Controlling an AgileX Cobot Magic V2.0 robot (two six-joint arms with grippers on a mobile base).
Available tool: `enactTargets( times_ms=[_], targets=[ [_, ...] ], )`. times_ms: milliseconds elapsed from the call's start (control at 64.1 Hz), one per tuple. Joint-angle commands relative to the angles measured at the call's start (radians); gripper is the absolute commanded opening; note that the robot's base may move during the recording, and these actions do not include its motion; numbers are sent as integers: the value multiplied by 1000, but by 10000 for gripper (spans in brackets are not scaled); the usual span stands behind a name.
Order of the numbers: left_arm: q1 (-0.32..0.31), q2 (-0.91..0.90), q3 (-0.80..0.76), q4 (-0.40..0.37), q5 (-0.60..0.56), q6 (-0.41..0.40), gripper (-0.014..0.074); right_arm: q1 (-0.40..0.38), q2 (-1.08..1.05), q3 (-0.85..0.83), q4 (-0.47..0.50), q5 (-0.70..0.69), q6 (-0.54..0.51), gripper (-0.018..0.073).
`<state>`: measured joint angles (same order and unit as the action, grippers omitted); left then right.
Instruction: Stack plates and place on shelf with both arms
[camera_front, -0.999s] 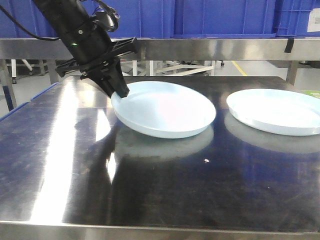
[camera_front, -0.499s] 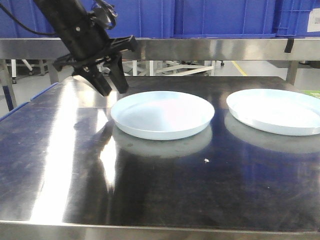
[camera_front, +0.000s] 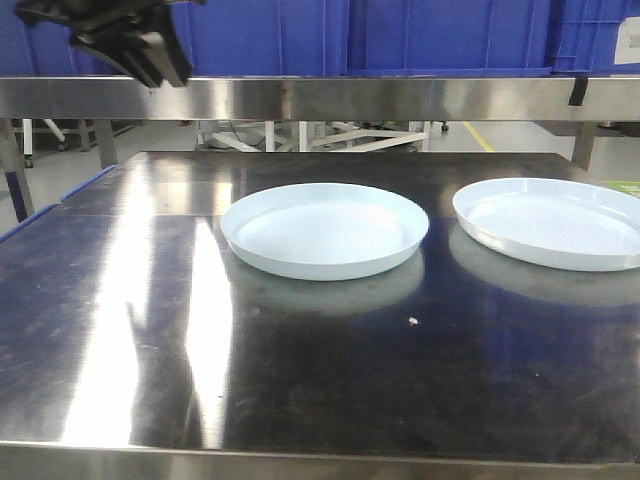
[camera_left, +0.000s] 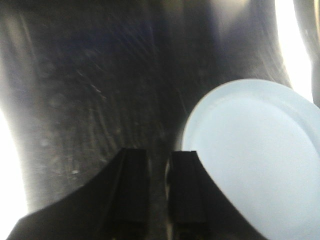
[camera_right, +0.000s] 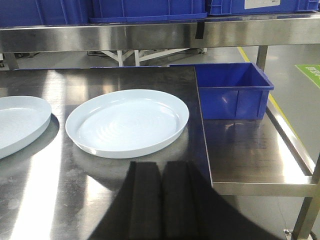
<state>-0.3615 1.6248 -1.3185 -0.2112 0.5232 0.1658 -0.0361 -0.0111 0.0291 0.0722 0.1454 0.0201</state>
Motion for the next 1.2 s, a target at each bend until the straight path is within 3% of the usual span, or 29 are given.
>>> enactTargets(
  times_ms=[0, 203, 390, 593, 765, 1046, 1186],
  targets=[
    [-7, -145, 110, 9, -218, -10, 79, -6, -19, 0, 0, -83, -2, 51],
    [-7, -376, 432, 9, -506, -4, 83, -6, -19, 0, 0, -83, -2, 51],
    [10, -607, 700, 9, -676, -2, 83, -6, -19, 0, 0, -83, -2, 51],
    [38, -827, 886, 11, -682, 129, 83, -6, -19, 0, 0, -83, -2, 51],
    [46, -993, 988, 14, -684, 131, 83, -6, -19, 0, 0, -83, -2, 51],
    [46, -1150, 1061, -45, -688, 131, 83, -6, -19, 0, 0, -83, -2, 51],
    [46, -1150, 1080, 88, -713, 125, 83, -6, -19, 0, 0, -83, -2, 51]
  ],
)
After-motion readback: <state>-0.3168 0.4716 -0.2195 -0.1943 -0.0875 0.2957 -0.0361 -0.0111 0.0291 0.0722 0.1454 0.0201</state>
